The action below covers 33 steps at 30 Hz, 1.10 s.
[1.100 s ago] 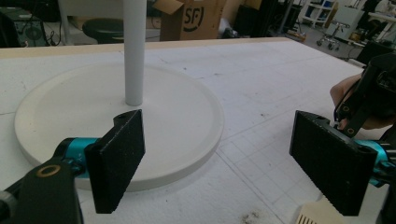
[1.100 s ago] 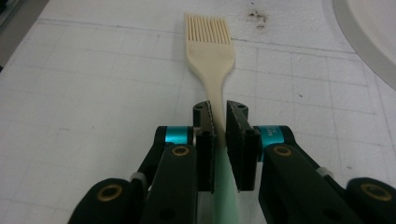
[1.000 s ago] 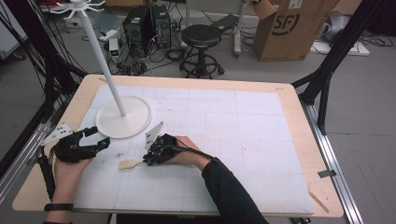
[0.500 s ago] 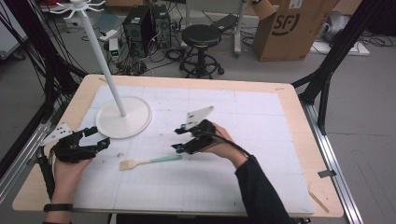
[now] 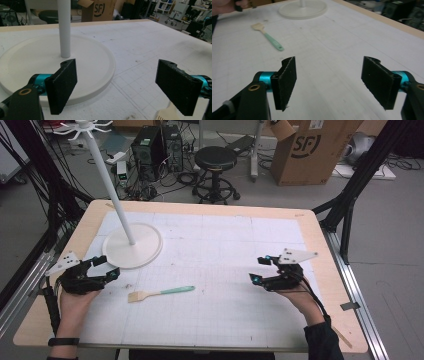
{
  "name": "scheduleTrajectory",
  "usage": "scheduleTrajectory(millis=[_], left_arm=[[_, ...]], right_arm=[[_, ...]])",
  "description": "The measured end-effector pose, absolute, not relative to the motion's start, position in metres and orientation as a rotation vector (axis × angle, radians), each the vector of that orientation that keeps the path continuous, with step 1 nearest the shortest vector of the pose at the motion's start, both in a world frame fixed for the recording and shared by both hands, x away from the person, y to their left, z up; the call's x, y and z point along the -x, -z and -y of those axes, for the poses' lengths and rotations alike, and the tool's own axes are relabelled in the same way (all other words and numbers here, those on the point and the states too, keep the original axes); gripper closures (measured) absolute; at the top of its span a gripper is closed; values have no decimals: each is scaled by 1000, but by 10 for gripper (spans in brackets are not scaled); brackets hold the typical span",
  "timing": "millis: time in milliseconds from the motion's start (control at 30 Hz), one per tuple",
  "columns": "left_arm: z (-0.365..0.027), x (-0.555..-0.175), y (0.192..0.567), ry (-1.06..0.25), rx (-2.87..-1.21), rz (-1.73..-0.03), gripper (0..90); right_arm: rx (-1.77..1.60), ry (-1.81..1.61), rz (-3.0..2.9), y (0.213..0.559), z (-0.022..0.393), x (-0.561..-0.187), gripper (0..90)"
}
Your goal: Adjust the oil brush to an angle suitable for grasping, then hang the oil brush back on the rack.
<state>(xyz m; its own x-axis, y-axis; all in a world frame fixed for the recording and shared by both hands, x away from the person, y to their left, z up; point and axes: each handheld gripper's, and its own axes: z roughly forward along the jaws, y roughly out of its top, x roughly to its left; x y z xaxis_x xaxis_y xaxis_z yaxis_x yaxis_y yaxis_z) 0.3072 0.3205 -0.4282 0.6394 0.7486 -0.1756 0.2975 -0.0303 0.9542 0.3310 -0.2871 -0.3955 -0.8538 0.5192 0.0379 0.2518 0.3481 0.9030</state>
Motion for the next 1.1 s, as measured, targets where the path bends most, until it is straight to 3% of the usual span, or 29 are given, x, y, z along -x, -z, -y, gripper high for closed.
scheduleTrajectory(millis=[100,300,633,1100], left_arm=[[-319,-307,428,-452,-1616,-869,183],[-318,-310,429,-455,-1608,-870,183],[-315,-309,428,-440,-1607,-858,178],[-296,-301,420,-375,-1692,-694,168]], right_arm=[[-826,-1537,-2270,408,320,-324,254],[-962,-1539,-2183,427,346,-320,208],[-1000,-1548,-2146,428,351,-321,165],[-1013,-1502,-2114,432,354,-324,166]])
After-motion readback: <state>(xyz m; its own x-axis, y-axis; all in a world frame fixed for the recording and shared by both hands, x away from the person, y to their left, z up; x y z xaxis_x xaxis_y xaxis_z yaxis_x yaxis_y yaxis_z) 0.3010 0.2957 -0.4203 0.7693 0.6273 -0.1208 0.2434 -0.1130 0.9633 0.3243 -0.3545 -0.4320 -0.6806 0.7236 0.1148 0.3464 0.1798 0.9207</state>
